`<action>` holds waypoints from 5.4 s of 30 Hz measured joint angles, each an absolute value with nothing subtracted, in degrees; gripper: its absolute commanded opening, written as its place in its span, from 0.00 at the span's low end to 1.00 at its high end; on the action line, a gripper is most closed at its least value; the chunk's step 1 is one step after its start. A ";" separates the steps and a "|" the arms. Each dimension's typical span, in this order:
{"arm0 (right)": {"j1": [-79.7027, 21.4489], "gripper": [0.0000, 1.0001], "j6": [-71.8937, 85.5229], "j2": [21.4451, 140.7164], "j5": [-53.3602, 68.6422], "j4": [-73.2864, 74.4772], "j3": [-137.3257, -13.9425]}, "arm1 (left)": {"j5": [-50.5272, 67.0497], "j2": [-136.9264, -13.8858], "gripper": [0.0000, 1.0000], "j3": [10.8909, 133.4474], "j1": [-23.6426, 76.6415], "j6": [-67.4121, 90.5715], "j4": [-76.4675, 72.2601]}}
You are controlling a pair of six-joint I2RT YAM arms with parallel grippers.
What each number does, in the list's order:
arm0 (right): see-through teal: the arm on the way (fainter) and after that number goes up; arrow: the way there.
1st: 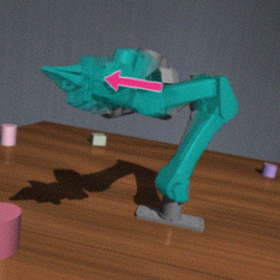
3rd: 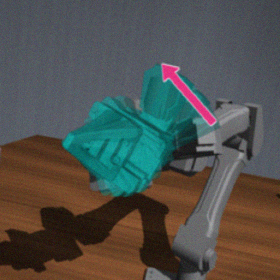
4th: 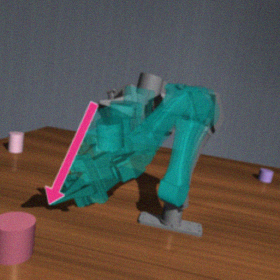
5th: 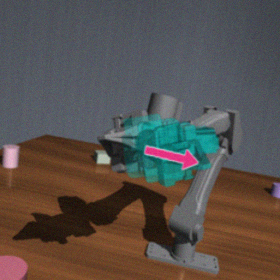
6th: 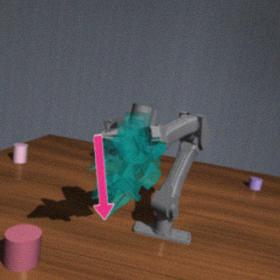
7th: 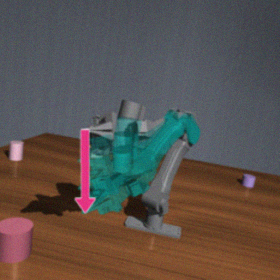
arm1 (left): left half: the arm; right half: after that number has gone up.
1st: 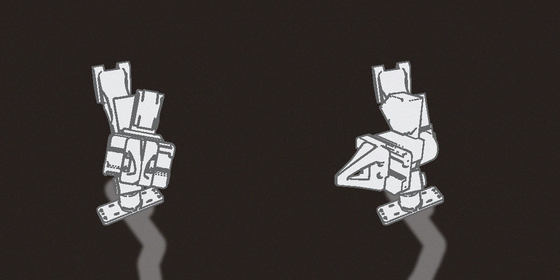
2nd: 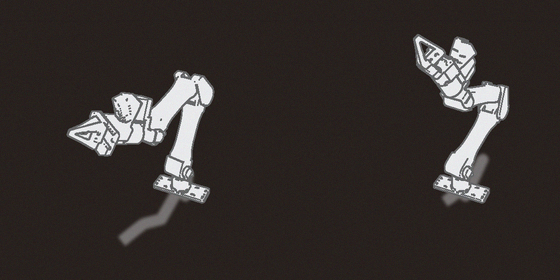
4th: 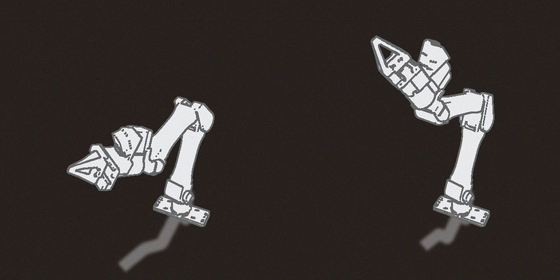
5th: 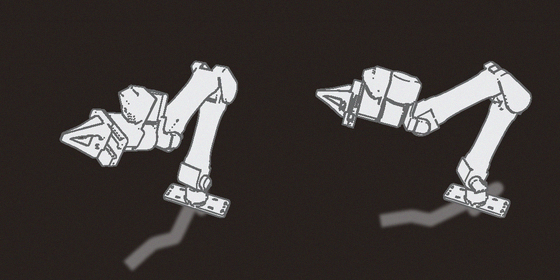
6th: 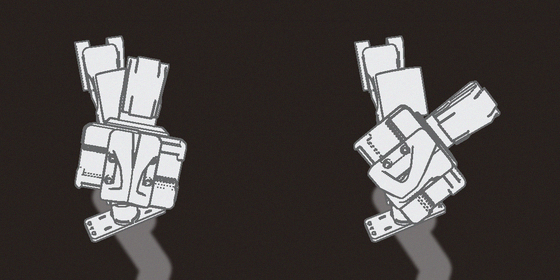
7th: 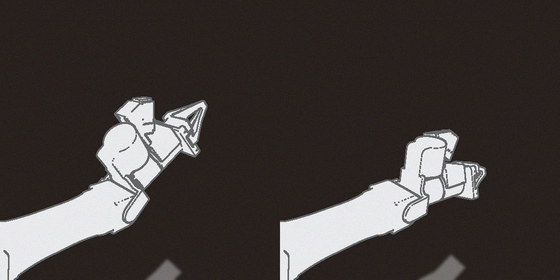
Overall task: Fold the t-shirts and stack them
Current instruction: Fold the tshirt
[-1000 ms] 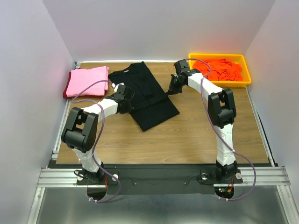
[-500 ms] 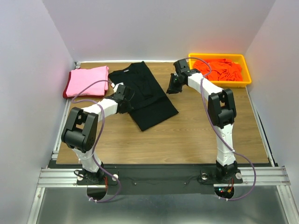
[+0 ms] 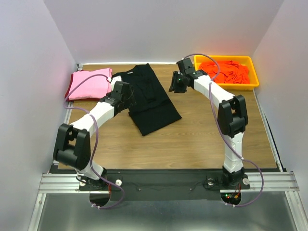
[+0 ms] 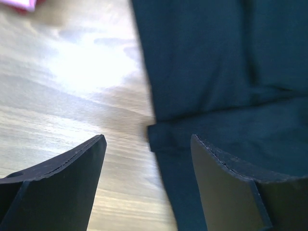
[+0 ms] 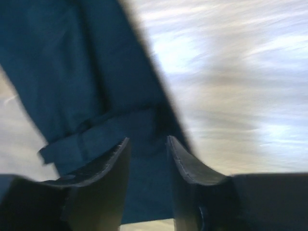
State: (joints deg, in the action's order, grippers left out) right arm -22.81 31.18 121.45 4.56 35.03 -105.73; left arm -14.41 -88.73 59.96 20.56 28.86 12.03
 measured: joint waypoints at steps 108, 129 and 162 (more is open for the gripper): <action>-26.26 0.01 36.23 124.51 -4.78 29.26 -103.04 | -5.56 -98.70 0.00 57.91 18.90 33.41 5.50; -26.26 0.04 35.11 125.01 -6.11 29.28 -103.20 | -6.17 -98.72 0.05 59.09 18.90 33.32 5.52; -36.47 0.51 22.68 119.13 -2.55 18.85 -86.50 | -13.76 -68.71 0.99 43.00 18.90 25.19 2.07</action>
State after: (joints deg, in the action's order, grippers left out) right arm -36.47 22.68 119.13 -2.55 18.85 -86.50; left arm -13.76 -68.71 43.00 18.90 25.19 2.07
